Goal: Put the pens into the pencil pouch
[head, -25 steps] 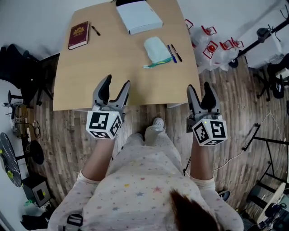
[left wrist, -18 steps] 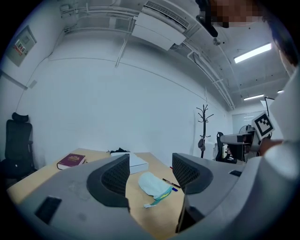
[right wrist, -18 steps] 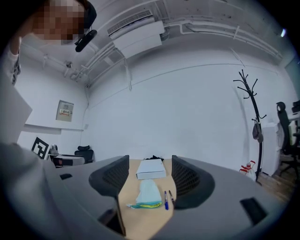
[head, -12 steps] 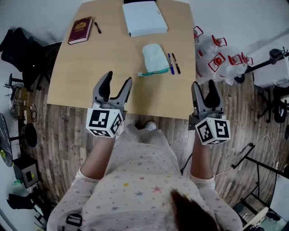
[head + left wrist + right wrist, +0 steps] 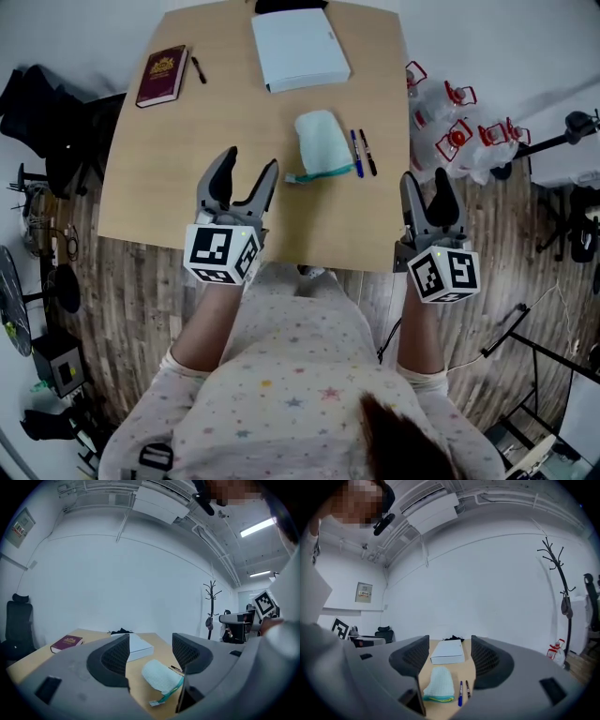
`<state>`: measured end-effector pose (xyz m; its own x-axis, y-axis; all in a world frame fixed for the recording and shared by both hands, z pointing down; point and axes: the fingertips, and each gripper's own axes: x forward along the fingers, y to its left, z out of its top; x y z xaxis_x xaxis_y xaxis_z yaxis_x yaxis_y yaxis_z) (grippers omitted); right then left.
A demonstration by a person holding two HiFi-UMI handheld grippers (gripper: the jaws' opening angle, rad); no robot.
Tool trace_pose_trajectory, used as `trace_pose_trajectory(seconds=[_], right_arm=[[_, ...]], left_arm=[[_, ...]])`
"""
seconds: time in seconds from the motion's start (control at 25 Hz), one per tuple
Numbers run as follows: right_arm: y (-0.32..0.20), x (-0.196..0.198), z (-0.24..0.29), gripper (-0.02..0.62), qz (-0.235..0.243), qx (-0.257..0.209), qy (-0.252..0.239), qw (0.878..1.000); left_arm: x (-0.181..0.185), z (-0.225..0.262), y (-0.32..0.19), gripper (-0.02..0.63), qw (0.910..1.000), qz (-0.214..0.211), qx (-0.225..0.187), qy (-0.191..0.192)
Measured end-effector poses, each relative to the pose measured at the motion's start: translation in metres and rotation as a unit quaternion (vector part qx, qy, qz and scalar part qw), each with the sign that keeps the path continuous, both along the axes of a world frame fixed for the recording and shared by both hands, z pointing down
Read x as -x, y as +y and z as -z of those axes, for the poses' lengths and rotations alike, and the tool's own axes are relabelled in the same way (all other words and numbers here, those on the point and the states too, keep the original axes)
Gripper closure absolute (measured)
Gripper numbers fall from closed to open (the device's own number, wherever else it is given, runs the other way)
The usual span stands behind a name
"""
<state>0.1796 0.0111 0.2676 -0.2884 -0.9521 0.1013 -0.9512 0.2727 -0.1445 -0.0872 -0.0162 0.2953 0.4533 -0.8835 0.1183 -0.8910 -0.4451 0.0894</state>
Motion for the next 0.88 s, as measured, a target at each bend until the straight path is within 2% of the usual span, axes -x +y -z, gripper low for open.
trace_pose_trajectory(seconds=[0.52,0.88], right_arm=[[-0.077,0.020,0.007,0.339,-0.053,-0.009,0.001,0.999],[-0.098,0.017,-0.001,0.342,-0.036,0.008,0.000,0.999]], left_arm=[[0.007,0.001,-0.096,0.345,0.9983,-0.058,-0.006,0.008],[0.000,-0.014,-0.108,0.345,0.9987,-0.049,0.013,0.003]])
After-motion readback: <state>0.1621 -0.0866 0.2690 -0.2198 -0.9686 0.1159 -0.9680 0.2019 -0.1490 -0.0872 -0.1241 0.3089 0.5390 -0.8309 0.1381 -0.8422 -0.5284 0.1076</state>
